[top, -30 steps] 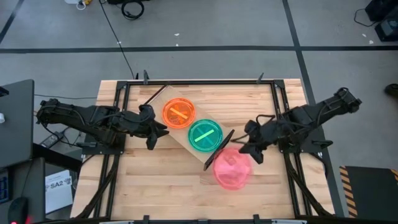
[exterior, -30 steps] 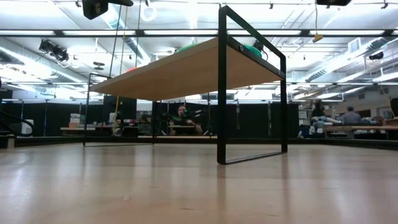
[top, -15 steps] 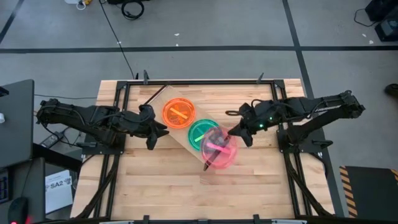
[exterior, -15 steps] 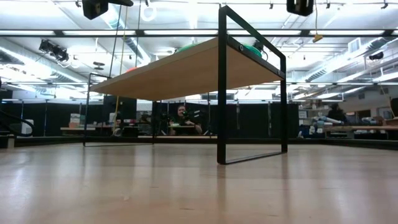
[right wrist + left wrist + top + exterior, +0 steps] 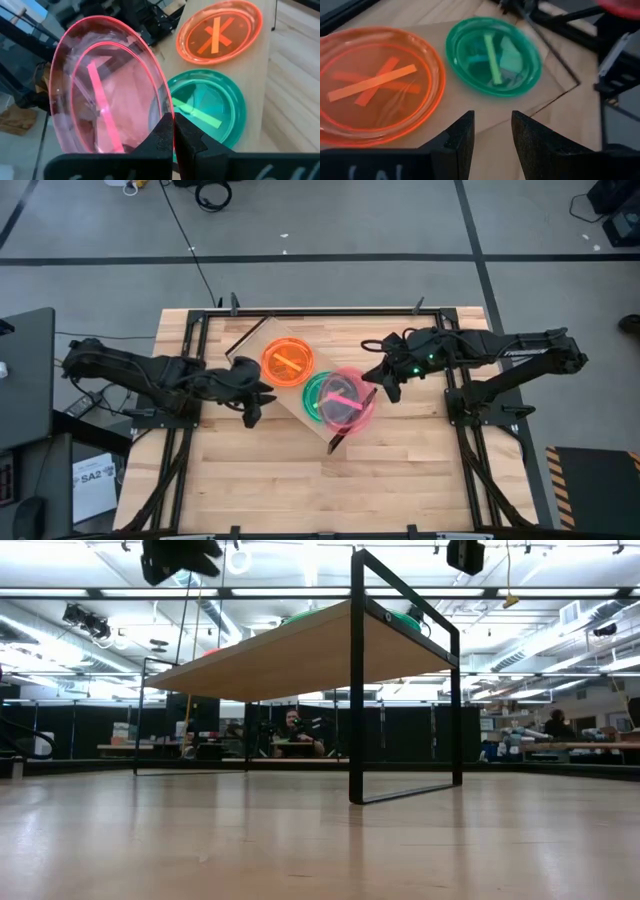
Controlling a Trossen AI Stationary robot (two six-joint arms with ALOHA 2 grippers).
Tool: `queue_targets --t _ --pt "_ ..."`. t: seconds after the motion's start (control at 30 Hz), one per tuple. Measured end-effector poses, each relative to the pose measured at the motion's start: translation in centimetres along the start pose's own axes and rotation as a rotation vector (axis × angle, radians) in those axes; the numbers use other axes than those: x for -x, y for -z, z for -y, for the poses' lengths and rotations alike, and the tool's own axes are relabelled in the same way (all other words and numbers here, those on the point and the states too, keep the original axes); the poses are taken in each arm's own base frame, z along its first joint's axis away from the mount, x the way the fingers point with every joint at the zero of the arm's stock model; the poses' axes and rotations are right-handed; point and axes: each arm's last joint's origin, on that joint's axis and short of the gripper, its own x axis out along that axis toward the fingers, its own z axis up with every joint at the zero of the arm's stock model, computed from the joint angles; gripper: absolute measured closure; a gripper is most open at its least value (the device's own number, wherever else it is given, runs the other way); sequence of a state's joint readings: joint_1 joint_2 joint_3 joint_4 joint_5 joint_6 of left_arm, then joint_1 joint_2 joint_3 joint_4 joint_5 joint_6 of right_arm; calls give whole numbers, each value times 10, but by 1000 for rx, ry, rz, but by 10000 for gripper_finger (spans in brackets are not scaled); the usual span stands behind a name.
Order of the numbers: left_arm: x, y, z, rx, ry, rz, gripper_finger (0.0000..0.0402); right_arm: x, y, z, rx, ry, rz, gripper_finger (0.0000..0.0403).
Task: Place and stack plates onto a shelf
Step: Stack the pink plate on top of the green plate on the shelf
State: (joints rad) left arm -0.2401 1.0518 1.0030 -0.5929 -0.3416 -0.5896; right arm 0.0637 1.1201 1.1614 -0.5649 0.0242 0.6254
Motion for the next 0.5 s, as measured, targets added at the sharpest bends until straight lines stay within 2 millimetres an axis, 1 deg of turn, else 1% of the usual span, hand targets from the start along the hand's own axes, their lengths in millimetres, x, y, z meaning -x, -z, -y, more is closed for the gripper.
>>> queue_targets --t 0.13,0.27,0.5 --pt "-12 7 -1 -14 -31 7 264 -3 -2 3 -7 14 5 395" --pt "-19 12 -1 -36 -15 35 264 -10 -3 6 9 34 -8 395" --pt "-22 13 0 -24 10 57 264 -26 -2 10 30 46 -46 395"
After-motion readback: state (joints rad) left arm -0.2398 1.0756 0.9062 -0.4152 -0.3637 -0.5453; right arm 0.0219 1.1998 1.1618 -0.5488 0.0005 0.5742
